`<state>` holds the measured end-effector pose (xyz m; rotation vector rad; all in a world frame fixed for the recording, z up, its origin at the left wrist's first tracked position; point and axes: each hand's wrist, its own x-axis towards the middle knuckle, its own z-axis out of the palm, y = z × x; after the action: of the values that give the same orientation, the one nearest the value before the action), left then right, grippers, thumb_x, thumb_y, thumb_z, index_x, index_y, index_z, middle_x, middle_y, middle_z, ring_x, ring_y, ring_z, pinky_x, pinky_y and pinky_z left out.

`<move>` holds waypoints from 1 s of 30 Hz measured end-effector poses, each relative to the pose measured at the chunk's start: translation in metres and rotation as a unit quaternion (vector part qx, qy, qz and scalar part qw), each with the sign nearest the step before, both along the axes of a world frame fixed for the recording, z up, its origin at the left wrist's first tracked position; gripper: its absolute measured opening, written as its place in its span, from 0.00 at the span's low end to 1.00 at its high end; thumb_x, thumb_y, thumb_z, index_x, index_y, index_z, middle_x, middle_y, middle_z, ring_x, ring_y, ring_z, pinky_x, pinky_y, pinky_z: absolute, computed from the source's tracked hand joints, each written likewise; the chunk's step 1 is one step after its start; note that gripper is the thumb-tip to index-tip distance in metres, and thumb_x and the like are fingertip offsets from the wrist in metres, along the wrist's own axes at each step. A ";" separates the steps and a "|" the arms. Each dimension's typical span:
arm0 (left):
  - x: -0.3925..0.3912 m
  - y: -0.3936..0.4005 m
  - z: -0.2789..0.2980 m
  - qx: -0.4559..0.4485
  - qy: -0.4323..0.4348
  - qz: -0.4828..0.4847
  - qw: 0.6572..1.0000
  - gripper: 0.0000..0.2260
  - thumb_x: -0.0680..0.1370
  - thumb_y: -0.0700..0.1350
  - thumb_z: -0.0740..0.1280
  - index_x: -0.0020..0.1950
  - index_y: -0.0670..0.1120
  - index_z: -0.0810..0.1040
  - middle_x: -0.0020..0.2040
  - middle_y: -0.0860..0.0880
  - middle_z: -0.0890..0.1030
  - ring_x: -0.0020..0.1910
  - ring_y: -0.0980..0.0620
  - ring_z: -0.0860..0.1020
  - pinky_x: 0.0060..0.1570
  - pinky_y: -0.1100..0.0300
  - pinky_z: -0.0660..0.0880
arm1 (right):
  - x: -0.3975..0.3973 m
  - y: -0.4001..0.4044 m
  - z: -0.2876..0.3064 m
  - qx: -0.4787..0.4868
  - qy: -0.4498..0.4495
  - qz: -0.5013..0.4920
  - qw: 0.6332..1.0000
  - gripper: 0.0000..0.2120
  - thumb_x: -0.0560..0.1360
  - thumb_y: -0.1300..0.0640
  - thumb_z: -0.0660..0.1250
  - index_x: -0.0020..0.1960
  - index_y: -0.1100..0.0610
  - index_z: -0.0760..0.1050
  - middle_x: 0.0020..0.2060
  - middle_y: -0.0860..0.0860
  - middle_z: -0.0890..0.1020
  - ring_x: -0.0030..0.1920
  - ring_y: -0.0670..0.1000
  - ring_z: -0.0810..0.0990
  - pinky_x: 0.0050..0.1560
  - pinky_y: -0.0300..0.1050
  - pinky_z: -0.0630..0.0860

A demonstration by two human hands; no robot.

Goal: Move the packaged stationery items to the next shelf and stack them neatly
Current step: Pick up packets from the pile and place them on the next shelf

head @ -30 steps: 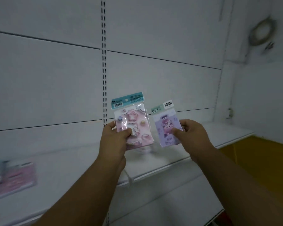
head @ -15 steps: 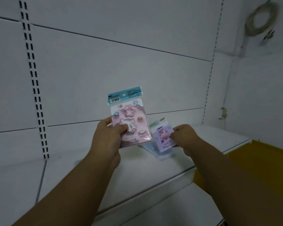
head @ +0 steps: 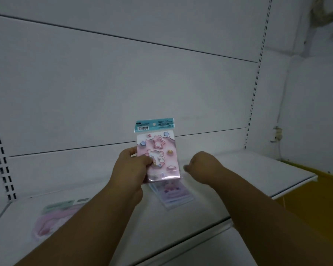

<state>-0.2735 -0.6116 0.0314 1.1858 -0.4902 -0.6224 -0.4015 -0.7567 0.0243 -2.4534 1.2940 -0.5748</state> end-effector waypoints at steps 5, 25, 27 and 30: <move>-0.049 -0.048 -0.003 0.044 -0.062 -0.012 0.997 0.15 0.76 0.32 0.63 0.60 0.47 0.74 0.47 0.45 0.84 0.35 0.48 0.85 0.28 0.57 0.79 | -0.044 -0.052 0.050 0.221 -0.317 0.111 0.916 0.21 0.76 0.42 0.62 0.50 0.60 0.78 0.38 0.56 0.82 0.32 0.52 0.78 0.29 0.44 0.73; -0.149 -0.216 -0.046 0.430 -0.441 0.104 0.781 0.11 0.66 0.49 0.73 0.45 0.49 0.76 0.39 0.51 0.76 0.38 0.52 0.75 0.38 0.60 0.72 | -0.081 -0.226 0.006 0.118 -0.059 0.103 0.986 0.07 0.71 0.63 0.67 0.47 0.65 0.79 0.39 0.60 0.84 0.35 0.56 0.84 0.41 0.50 0.83; -0.148 -0.215 -0.048 0.445 -0.446 0.103 0.770 0.13 0.65 0.49 0.74 0.44 0.50 0.74 0.43 0.50 0.80 0.41 0.51 0.77 0.41 0.59 0.76 | -0.078 -0.219 0.003 0.076 -0.052 0.116 0.989 0.08 0.71 0.61 0.69 0.48 0.64 0.76 0.43 0.60 0.84 0.42 0.58 0.84 0.46 0.52 0.82; -0.143 -0.200 -0.048 0.427 -0.458 0.123 0.770 0.13 0.69 0.53 0.73 0.48 0.51 0.73 0.50 0.51 0.81 0.42 0.53 0.74 0.41 0.61 0.72 | -0.072 -0.196 0.009 -0.006 -0.088 0.137 0.987 0.12 0.70 0.58 0.71 0.50 0.59 0.73 0.44 0.55 0.80 0.44 0.55 0.81 0.43 0.48 0.77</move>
<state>-0.4169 -0.8115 -0.0164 2.4120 -0.8849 0.0714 -0.4734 -0.9528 0.0331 -2.4677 0.8702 -0.7061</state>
